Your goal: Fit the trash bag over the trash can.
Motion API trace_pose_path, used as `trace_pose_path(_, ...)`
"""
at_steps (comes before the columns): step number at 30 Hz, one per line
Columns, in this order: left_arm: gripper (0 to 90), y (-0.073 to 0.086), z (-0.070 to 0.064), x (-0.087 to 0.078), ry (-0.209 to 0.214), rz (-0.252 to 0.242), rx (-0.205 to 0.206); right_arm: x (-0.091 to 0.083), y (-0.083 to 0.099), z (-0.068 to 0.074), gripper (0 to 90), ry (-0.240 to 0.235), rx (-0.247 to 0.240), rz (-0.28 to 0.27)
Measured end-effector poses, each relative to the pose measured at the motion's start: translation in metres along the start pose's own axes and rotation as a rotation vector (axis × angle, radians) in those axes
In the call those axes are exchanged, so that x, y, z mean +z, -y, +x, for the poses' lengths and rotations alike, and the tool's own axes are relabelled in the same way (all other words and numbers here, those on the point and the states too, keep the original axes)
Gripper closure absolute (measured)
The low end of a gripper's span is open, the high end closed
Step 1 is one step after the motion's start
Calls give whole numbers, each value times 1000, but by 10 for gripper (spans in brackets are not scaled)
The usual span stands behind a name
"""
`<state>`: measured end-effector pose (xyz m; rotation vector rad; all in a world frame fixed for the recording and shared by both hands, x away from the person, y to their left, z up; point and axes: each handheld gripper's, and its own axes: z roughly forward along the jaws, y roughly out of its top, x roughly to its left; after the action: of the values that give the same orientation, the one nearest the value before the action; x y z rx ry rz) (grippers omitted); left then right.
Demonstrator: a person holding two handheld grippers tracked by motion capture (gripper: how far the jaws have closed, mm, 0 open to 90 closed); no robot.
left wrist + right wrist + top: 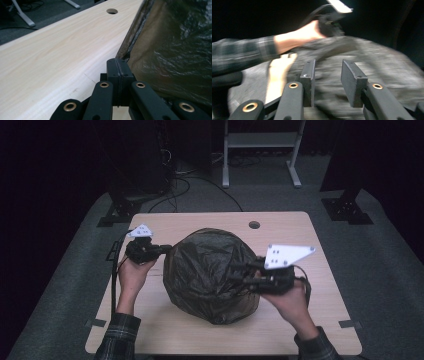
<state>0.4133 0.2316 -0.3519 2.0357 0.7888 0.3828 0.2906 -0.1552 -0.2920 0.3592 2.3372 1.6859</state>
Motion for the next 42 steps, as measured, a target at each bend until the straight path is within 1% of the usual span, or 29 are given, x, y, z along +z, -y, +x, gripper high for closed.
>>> trace_pose_path(1,900,-2,2,2,-9,8,4,-1,-2,-10,625,22,8,-10)
trace_pose_path(2,900,-4,4,5,-16,16,9,0,-3,-20,624,34,23,-14)
trace_pose_path(4,900,-8,7,12,-19,26,11,3,-5,-40,617,71,44,-13)
trace_pose_path(6,900,-10,9,18,-19,35,15,8,-5,-59,590,100,70,-6)
trace_pose_path(8,900,-11,10,23,-20,40,20,14,-4,-77,584,127,97,-4)
trace_pose_path(12,900,-11,10,29,-11,35,19,27,3,-109,527,148,170,14)
trace_pose_path(14,900,-11,10,30,-6,32,20,33,7,-122,503,132,214,21)
trace_pose_path(16,900,-12,9,31,-4,26,18,40,12,-133,472,95,262,30)
trace_pose_path(17,900,-12,9,31,-1,23,17,43,14,-136,469,74,282,40)
trace_pose_path(18,900,-12,9,31,-1,24,19,47,16,-139,494,62,292,62)
trace_pose_path(19,900,-12,9,30,0,24,21,49,17,-140,563,50,295,80)
trace_pose_path(21,900,-13,8,30,2,20,23,51,19,-140,697,21,294,77)
trace_pose_path(22,900,-13,8,29,5,17,24,51,19,-140,763,26,288,82)
trace_pose_path(23,900,-14,8,29,4,15,27,50,19,-139,817,44,271,82)
trace_pose_path(24,900,-14,8,29,5,10,25,50,18,-139,871,55,264,81)
trace_pose_path(25,900,-15,7,29,4,5,25,48,18,-140,897,60,264,72)
trace_pose_path(26,900,-15,7,29,3,4,26,47,19,-141,897,85,259,71)
trace_pose_path(29,900,-16,8,32,8,-1,23,48,24,-146,898,162,251,92)
trace_pose_path(31,900,-16,8,36,14,2,21,50,31,-152,899,212,253,115)
trace_pose_path(33,900,-15,7,43,16,16,24,53,41,-158,899,249,266,127)
trace_pose_path(35,900,-13,6,51,19,34,24,57,53,-164,898,273,287,138)
trace_pose_path(38,900,-8,5,61,29,53,19,62,74,-170,898,296,319,157)
trace_pose_path(39,900,-6,5,64,32,55,15,63,81,-172,898,297,331,155)
trace_pose_path(41,900,-2,5,69,38,66,15,66,93,-173,898,304,347,174)
trace_pose_path(42,900,0,4,72,43,69,13,67,98,-173,898,307,347,181)
